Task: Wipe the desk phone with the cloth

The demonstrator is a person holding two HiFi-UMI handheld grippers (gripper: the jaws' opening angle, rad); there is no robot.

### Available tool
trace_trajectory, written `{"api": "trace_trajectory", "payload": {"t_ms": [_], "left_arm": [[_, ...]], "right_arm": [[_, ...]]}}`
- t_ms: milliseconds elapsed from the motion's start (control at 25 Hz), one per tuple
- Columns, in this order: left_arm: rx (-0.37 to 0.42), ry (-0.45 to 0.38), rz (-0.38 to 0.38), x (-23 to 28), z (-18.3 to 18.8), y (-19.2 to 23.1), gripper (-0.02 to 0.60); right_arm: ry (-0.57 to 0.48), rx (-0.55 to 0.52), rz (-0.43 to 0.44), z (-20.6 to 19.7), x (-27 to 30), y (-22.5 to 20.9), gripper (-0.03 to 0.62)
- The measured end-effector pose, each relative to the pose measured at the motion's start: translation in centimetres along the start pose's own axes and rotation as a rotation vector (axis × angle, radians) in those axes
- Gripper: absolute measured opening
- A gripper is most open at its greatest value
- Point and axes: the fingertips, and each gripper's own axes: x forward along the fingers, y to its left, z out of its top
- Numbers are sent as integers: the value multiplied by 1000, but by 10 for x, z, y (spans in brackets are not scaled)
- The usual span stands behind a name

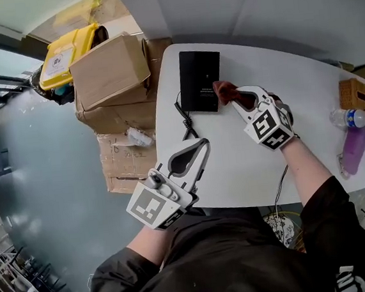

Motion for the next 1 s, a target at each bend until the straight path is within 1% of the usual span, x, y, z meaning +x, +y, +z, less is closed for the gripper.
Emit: {"api": "trace_trajectory", "payload": {"t_ms": [80, 200, 280, 400, 520, 680, 920, 1000], "left_arm": [[6, 6, 2, 7, 3, 4, 3], [12, 8, 6, 19, 7, 8, 3], [16, 8, 8, 26, 11, 10, 3], [15, 10, 11, 32, 13, 12, 3], [12, 23, 14, 35, 10, 15, 3], [7, 37, 21, 36, 4, 22, 3], [-11, 27, 10, 31, -5, 21, 3], [-1, 27, 3, 29, -9, 20, 3]], "right_arm": [[-16, 41, -49, 3, 0, -37, 80], [-27, 102, -92, 2, 10, -80, 80], [-26, 125, -102, -1, 21, -99, 80], [-24, 113, -95, -1, 34, -111, 80], [-28, 74, -79, 4, 45, -108, 80], [-30, 19, -58, 5, 54, -94, 80], [-1, -49, -25, -10, 58, -55, 80], [15, -80, -10, -16, 57, -40, 81]]}}
